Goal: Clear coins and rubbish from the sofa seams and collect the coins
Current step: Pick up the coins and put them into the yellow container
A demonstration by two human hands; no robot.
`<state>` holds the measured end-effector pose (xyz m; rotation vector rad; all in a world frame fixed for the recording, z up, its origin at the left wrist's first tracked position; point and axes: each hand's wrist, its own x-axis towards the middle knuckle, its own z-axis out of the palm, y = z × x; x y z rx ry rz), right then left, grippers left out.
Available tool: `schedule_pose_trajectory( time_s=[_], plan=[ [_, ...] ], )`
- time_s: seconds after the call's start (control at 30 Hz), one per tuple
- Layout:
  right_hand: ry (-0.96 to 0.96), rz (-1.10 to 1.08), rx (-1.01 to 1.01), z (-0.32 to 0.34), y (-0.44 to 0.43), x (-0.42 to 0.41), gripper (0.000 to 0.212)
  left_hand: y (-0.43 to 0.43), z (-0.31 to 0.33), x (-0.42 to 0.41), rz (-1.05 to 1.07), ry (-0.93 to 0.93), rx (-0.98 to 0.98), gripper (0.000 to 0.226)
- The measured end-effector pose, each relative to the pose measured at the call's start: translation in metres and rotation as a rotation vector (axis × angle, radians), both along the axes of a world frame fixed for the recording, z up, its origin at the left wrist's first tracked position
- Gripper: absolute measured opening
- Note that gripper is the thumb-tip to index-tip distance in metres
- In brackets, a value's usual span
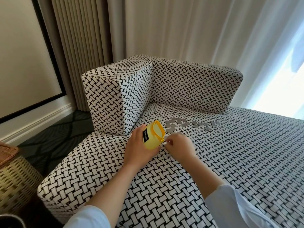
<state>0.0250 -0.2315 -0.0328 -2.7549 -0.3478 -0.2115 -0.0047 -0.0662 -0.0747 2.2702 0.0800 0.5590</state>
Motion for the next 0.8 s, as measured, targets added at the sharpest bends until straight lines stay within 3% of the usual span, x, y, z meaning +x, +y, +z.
schedule_pose_trajectory(
  time_s=[0.13, 0.23, 0.33, 0.43, 0.53, 0.7, 0.8],
  plan=[
    [0.079, -0.123, 0.264, 0.008, -0.007, 0.004, 0.012, -0.001, 0.001, 0.0, -0.009, 0.009, 0.005, 0.102],
    [0.027, -0.201, 0.623, 0.021, -0.007, 0.008, 0.011, -0.001, 0.002, 0.001, -0.012, 0.018, 0.05, 0.103],
    [-0.016, -0.13, 0.834, 0.039, 0.002, 0.009, 0.019, -0.001, 0.002, 0.002, -0.018, 0.02, 0.072, 0.102],
    [0.05, 0.033, 0.781, 0.048, 0.015, 0.011, 0.016, -0.001, 0.002, 0.002, -0.017, 0.008, 0.06, 0.098],
    [0.021, -0.068, 0.828, 0.038, 0.013, 0.019, 0.019, -0.001, 0.002, 0.002, -0.019, 0.014, 0.033, 0.097],
    [0.181, -0.09, 0.195, 0.001, -0.007, 0.025, 0.039, -0.001, 0.0, 0.003, -0.011, 0.019, 0.039, 0.101],
    [0.092, -0.051, 0.05, -0.013, -0.009, 0.018, 0.039, -0.001, 0.0, 0.003, -0.013, 0.03, 0.059, 0.102]
  ],
)
